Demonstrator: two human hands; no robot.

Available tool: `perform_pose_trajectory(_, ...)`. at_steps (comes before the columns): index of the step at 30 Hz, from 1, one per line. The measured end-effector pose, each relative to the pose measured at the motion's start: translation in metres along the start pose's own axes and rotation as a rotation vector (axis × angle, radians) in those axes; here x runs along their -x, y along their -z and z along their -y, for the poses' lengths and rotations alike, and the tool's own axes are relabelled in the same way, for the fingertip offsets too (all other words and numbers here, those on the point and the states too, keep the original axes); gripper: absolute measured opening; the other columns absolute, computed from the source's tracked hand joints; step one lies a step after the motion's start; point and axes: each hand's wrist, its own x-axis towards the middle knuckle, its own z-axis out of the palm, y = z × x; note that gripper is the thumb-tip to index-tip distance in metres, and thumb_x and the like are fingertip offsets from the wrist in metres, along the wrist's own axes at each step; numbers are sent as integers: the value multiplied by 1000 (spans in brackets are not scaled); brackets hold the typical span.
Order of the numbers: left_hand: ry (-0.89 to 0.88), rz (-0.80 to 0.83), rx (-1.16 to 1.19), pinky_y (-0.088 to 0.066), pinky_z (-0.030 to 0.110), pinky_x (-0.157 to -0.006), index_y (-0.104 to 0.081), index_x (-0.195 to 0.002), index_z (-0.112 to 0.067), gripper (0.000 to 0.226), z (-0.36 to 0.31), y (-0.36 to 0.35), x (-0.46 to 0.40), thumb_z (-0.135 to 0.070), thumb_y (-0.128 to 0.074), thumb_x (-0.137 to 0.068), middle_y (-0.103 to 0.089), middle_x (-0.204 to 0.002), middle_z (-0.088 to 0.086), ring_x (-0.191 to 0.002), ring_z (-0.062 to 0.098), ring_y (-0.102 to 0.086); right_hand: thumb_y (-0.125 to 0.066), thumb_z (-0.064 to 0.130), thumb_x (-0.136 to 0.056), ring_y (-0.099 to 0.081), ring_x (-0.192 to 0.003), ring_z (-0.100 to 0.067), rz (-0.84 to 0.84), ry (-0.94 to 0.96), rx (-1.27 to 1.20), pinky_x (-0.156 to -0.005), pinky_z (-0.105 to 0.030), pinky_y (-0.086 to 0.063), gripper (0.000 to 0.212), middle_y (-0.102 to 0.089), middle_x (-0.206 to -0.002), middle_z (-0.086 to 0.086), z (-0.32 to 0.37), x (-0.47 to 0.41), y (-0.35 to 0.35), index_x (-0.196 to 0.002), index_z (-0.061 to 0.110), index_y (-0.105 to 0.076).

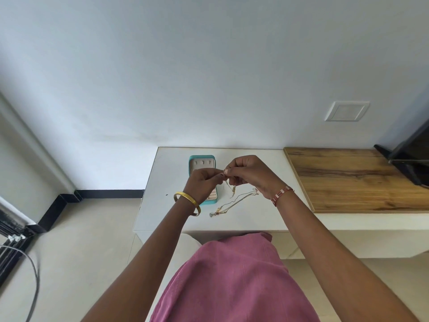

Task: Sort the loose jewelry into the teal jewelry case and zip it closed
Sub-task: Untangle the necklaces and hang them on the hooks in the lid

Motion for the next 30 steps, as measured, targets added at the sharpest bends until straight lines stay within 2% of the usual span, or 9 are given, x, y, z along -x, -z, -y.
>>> perform_pose_trajectory(2,-7,3,-10,-48,37,-86,-70,-85,-14,13,1,1,0,-15,-58,-87,-66,-80,7,-80,20,-58,-60,3,-84,-54,-55,-15,-2,-1,8,-66,-26,-48,9,-58,-62,-10,0,0,1,-75,3,-63)
perform_pose_trajectory(5,19,-18,64,-50,34,-82,-67,-72,-14,22,2,2,-1,-11,-53,-89,-67,-72,-1,-75,17,-60,-61,5,-83,-51,-51,-13,1,-7,-5,-62,-24,-47,11,-56,-58,-8,-2,0,2,-72,5,-64)
perform_pose_trajectory(7,73,-28,247,-51,30,-77,-64,-68,-12,28,2,4,-1,-8,-47,-91,-68,-64,-5,-72,16,-62,-60,6,-84,-49,-48,-12,12,-30,-27,-60,-24,-47,15,-54,-54,-5,-6,0,2,-69,7,-64)
perform_pose_trajectory(10,152,-17,547,-49,28,-71,-61,-67,-10,32,2,7,-2,-8,-41,-93,-67,-63,0,-68,17,-62,-57,9,-87,-48,-46,-13,52,-69,-106,-61,-27,-47,23,-54,-48,-1,-12,-1,1,-65,10,-64)
perform_pose_trajectory(16,269,50,909,-56,26,-65,-52,-71,-9,27,1,10,2,-12,-39,-93,-62,-54,2,-59,16,-66,-56,11,-89,-54,-52,-14,114,-63,-253,-64,-28,-50,25,-58,-53,-3,-18,-1,-2,-66,10,-64)
perform_pose_trajectory(19,305,30,1066,-58,26,-62,-52,-69,-9,28,-2,10,2,-12,-40,-94,-55,-48,1,-49,15,-60,-55,9,-90,-54,-56,-17,116,-68,-311,-66,-29,-50,25,-58,-58,-6,-20,0,-4,-66,10,-64)
perform_pose_trajectory(24,298,3,982,-45,17,-45,-52,-71,-10,24,-6,12,-1,-11,-42,-92,-46,-43,-3,-36,8,-41,-55,8,-89,-57,-58,-14,97,-78,-370,-69,-30,-49,21,-60,-65,-7,-26,2,-3,-71,8,-63)
perform_pose_trajectory(30,287,26,856,-37,16,-41,-55,-71,-11,23,-4,8,-2,-11,-45,-91,-46,-43,-4,-34,7,-35,-58,8,-87,-61,-66,-16,93,-101,-347,-70,-28,-48,23,-67,-72,-7,-29,1,-3,-69,15,-70)
